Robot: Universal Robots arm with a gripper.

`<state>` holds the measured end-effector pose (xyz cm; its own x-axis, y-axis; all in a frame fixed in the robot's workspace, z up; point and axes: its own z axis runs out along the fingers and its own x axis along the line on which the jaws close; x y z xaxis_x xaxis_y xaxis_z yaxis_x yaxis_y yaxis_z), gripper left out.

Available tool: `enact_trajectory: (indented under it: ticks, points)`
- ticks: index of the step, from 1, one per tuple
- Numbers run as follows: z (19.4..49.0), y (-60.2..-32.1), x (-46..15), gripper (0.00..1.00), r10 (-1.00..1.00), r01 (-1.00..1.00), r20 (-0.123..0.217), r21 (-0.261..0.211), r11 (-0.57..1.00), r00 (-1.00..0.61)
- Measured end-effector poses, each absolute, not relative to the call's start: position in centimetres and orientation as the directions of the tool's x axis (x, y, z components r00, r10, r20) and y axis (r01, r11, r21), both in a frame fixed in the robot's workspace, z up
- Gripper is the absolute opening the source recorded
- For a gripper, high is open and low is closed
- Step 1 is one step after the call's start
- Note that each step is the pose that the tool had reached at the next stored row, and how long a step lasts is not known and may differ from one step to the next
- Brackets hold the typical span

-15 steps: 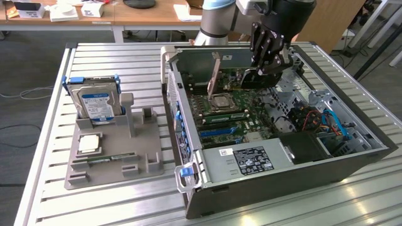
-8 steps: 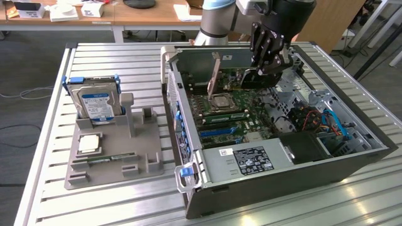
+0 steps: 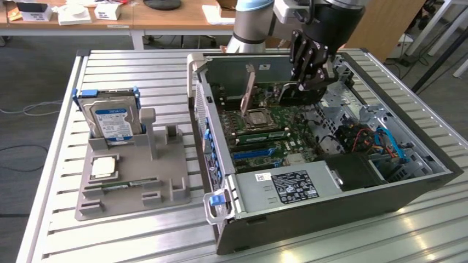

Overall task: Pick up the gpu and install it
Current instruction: 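Insert the gpu into the slot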

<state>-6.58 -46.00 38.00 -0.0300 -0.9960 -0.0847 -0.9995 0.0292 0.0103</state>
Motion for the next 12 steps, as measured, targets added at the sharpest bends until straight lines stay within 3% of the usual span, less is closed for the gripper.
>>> enact_trajectory:
  ticks: [12]
  points:
    - [35.9,-46.0,-6.6,0.27,-0.996,-0.999,-0.086,0.021,0.029,-0.031]
